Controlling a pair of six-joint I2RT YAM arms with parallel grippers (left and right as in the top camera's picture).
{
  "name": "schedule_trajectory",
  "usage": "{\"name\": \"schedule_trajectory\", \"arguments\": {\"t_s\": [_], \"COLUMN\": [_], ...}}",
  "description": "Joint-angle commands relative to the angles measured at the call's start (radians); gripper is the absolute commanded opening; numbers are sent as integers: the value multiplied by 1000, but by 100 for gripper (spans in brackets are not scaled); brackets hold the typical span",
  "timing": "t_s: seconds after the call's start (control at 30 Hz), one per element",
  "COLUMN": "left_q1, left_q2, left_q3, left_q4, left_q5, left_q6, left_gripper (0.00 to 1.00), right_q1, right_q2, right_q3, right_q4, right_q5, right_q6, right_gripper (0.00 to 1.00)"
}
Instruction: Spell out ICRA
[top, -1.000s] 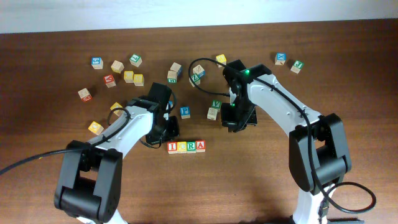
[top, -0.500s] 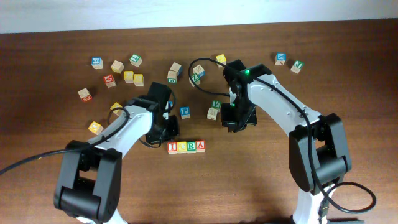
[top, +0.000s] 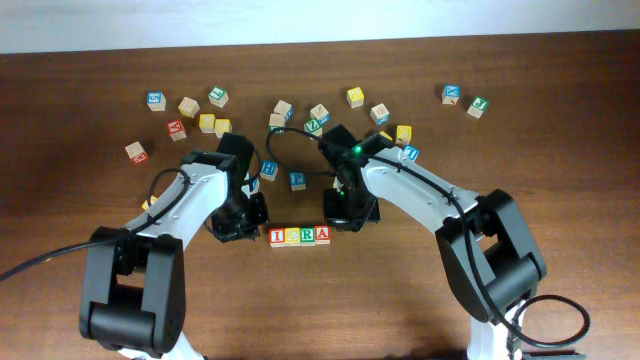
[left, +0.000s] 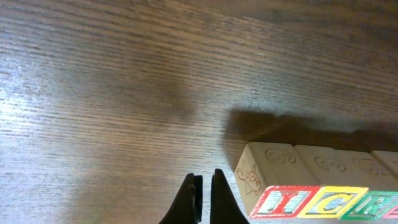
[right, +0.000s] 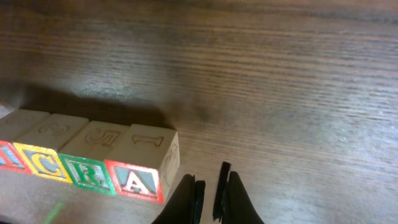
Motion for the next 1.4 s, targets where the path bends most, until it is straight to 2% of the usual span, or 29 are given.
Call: {"name": "schedule_trajectory", "arguments": {"t_s": [0.0, 0.17, 0.6, 0.73, 0.87, 1.03, 1.13, 1.2, 1.3, 1.33, 1.37], "left_q1": [1, 1, -27, -24, 7, 35, 37, 37, 37, 37, 37], "left_q2": [9, 9, 9, 9, 9, 0, -92, -220, -505, -588, -653], "left_q3": [-11, -51, -64, -64, -64, -53, -25, 0, 3, 3, 3], "left_q4": [5, 44, 89, 88, 88, 47, 19, -8, -51, -78, -109], "left_q5": [16, 87, 123, 46, 40, -96, -99, -99, -108, -125, -128], "left_q6": [8, 9, 9, 9, 9, 9, 9, 9, 9, 9, 9], "left_gripper": [0, 0, 0, 0, 0, 0, 0, 0, 0, 20, 43], "right_q1": [9, 35, 35, 27, -5, -78, -121, -130, -119, -103, -80], "right_q2": [-8, -8, -7, -8, -8, -25, -86, -197, -469, -552, -628], "right_q3": [-29, -34, -34, -34, -33, -9, 51, 67, 68, 66, 64], "right_q4": [32, 78, 82, 74, 35, -50, -171, -247, -352, -379, -401], "right_q5": [-19, -28, -27, -28, -28, -1, 27, 107, 178, 209, 241], "right_q6": [34, 45, 60, 60, 60, 46, -2, -1, 0, 7, 7], "right_gripper": [5, 5, 5, 4, 5, 5, 4, 4, 5, 9, 21]}}
